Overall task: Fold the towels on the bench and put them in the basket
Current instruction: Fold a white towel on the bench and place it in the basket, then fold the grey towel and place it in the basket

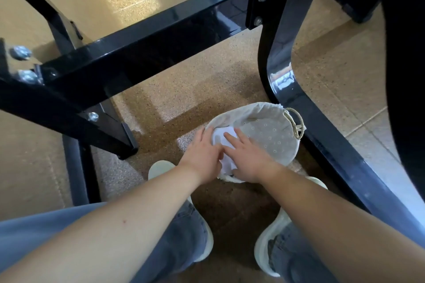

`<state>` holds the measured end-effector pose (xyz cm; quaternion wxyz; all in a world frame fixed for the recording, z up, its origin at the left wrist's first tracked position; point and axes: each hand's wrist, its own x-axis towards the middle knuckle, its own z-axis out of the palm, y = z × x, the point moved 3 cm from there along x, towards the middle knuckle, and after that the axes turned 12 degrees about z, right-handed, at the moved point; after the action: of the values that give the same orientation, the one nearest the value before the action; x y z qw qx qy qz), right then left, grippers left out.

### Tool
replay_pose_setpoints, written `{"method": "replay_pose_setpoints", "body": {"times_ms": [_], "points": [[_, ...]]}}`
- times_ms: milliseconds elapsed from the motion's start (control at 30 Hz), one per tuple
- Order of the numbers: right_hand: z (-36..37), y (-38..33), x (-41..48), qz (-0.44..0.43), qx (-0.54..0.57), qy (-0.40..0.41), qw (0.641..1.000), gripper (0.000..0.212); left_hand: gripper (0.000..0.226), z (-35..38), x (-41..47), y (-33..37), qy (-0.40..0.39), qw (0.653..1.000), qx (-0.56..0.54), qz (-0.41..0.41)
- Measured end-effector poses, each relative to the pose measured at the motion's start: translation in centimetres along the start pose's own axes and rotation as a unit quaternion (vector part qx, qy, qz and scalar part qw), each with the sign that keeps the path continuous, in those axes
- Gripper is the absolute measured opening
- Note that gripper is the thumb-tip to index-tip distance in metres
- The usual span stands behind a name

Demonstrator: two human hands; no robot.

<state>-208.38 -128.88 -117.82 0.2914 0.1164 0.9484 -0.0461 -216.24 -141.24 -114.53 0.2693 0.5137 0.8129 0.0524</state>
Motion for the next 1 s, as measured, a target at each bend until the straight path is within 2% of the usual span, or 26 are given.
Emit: {"method": "replay_pose_setpoints", "body": {"times_ms": [200, 367, 533, 633, 767, 1000], "points": [[-2.5, 1.3, -4.4, 0.065, 0.043, 0.022, 0.997, 0.074, 0.034, -1.8, -1.6, 1.8, 0.004, 1.000, 0.020, 0.010], [-5.2, 1.9, -8.4, 0.098, 0.066, 0.065, 0.991, 0.072, 0.054, -4.1, -4.1, 3.7, 0.027, 0.998, 0.032, 0.036], [-8.0, 1.9, -12.4, 0.122, 0.101, 0.080, 0.984, 0.070, 0.066, -6.6, -6.5, 6.2, 0.067, 0.995, 0.056, 0.056], [-9.3, 1.8, -14.8, 0.129, 0.131, 0.098, 0.978, 0.071, 0.065, -8.2, -7.9, 8.0, 0.095, 0.991, 0.059, 0.069], [-11.4, 1.7, -18.4, 0.132, 0.185, 0.167, 0.960, 0.067, 0.063, -10.2, -9.4, 10.3, 0.123, 0.986, 0.068, 0.091], [-13.6, 2.4, -24.9, 0.129, 0.199, 0.218, 0.947, 0.069, 0.061, -13.0, -10.7, 14.1, 0.171, 0.974, 0.081, 0.123]]}}
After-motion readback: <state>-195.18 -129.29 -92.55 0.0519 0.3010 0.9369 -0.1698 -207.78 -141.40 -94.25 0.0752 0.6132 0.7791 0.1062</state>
